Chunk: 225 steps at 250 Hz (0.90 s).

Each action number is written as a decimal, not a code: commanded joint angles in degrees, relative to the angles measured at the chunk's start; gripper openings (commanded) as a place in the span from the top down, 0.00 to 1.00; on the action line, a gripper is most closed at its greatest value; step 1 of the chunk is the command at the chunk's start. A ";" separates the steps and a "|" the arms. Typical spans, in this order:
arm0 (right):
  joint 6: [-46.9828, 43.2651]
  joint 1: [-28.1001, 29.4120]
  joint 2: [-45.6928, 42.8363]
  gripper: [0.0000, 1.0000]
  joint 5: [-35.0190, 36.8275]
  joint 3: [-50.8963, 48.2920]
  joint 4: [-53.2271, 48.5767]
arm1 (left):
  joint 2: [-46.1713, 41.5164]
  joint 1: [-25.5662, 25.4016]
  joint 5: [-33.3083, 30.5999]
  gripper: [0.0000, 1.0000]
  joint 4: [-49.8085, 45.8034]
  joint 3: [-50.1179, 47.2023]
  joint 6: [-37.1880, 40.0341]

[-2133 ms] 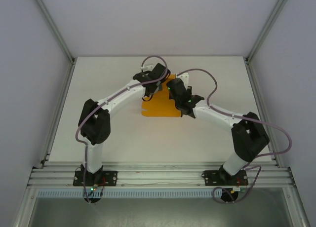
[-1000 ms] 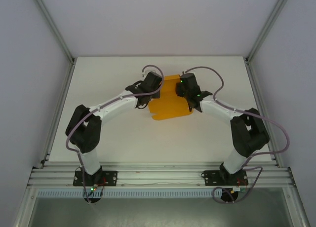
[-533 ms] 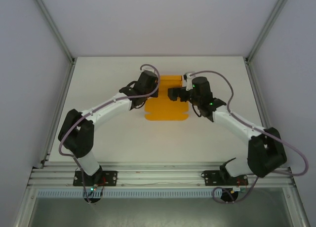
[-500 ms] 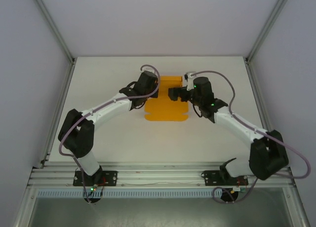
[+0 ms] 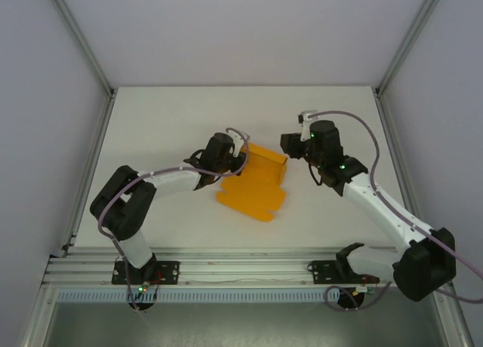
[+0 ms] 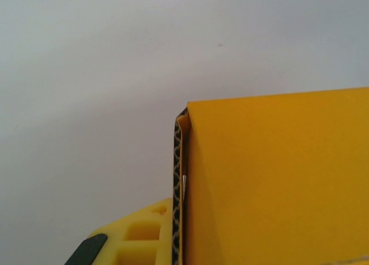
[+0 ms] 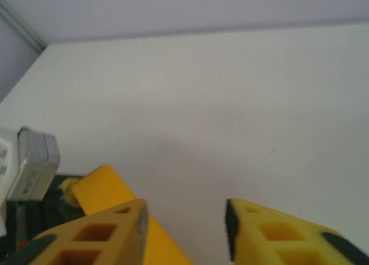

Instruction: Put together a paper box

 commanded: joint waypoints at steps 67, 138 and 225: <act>-0.15 0.07 10.98 0.79 -17.20 3.62 -2.77 | 8.85 -0.12 3.95 1.00 14.84 0.11 3.18; -0.69 0.11 19.01 0.82 -18.82 6.76 -1.11 | 10.05 -0.52 2.37 1.00 16.52 -0.32 4.77; 1.29 0.11 25.51 0.83 -17.00 11.97 1.90 | 12.53 -2.12 -1.63 1.00 17.97 -1.88 7.46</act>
